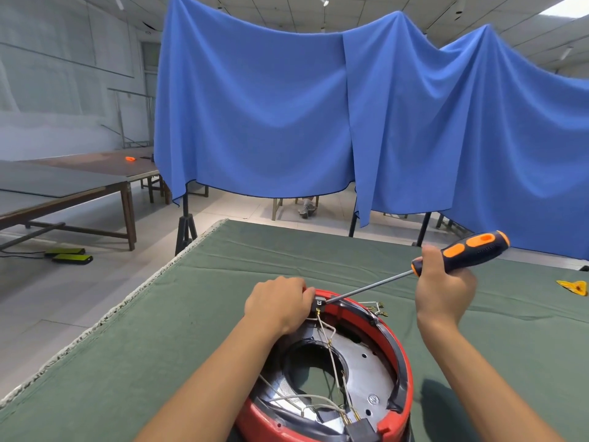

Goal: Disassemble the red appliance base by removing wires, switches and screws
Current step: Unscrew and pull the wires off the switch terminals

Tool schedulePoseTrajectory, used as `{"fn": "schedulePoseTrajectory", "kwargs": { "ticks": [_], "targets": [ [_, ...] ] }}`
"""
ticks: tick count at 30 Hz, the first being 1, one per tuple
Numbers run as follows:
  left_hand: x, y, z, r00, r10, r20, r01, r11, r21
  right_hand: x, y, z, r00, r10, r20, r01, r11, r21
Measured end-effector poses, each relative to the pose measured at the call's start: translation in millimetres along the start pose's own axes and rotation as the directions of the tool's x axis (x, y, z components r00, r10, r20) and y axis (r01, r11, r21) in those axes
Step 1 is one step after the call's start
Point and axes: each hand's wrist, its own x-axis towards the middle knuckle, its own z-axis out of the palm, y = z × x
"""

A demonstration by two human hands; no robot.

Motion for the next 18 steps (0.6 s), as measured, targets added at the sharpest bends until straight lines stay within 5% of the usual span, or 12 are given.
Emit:
{"fn": "schedulePoseTrajectory", "kwargs": {
  "ticks": [18],
  "targets": [
    [-1.3, 0.0, 0.5, 1.0, -0.008, 0.0, 0.008, 1.0, -0.008, 29.4, 3.1, 40.5, 0.992, 0.128, 0.013, -0.119, 0.947, -0.297]
  ]
}}
